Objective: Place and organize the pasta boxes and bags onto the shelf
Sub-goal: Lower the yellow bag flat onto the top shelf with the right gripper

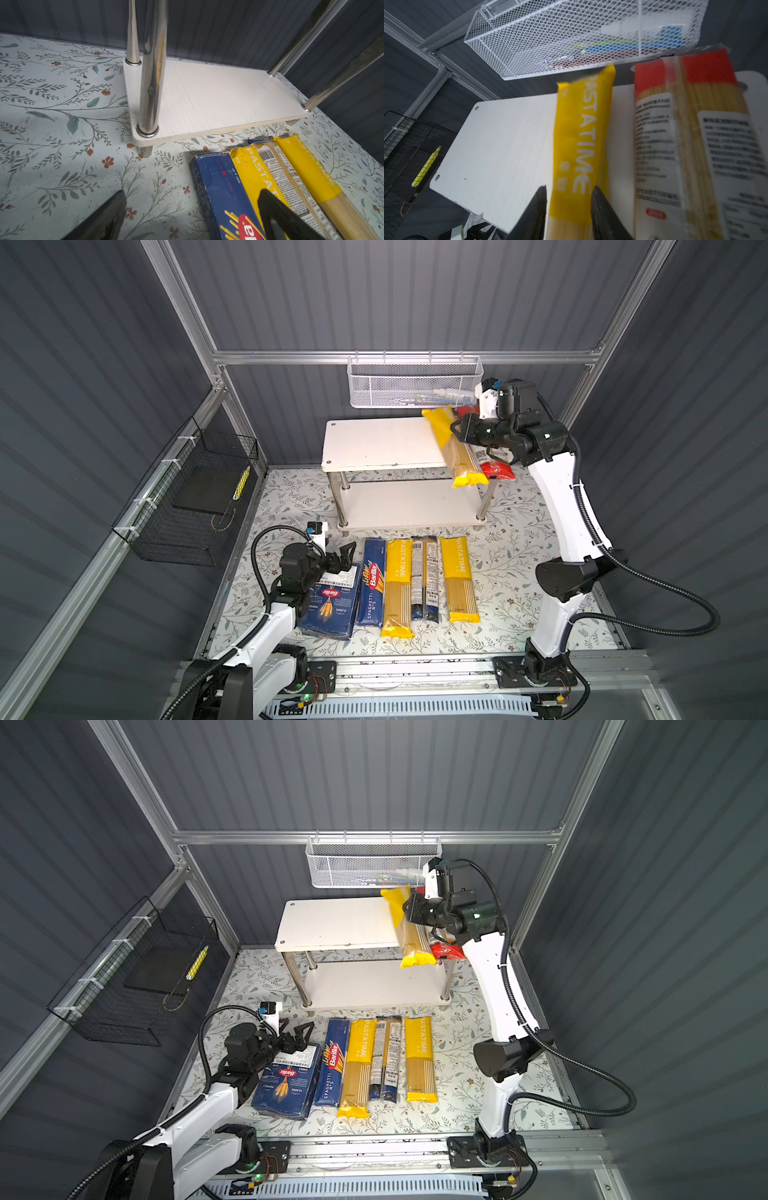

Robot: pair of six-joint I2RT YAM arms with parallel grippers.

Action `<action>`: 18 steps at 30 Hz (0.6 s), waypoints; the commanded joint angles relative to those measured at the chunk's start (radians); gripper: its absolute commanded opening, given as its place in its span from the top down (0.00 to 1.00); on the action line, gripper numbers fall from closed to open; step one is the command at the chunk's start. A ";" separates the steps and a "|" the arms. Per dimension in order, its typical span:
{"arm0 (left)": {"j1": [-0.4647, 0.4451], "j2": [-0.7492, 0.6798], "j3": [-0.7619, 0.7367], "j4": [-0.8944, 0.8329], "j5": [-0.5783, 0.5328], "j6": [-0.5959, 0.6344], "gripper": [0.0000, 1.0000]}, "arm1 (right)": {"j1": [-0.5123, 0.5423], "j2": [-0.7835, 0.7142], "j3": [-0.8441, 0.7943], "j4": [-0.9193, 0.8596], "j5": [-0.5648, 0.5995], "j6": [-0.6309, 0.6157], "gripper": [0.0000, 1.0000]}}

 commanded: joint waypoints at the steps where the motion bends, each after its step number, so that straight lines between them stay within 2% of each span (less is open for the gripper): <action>1: -0.005 -0.005 0.005 -0.004 0.006 0.008 0.01 | 0.001 -0.006 0.024 0.077 0.002 0.017 0.62; 11: -0.005 -0.002 0.006 -0.003 0.006 0.008 0.01 | 0.011 -0.062 -0.033 0.078 -0.029 -0.017 0.52; 14: -0.005 -0.002 0.006 -0.002 0.006 0.008 0.00 | 0.030 -0.143 -0.140 0.136 -0.083 -0.077 0.48; 18: -0.005 -0.001 0.006 -0.001 0.006 0.009 0.00 | 0.076 -0.287 -0.331 0.240 -0.080 -0.156 0.39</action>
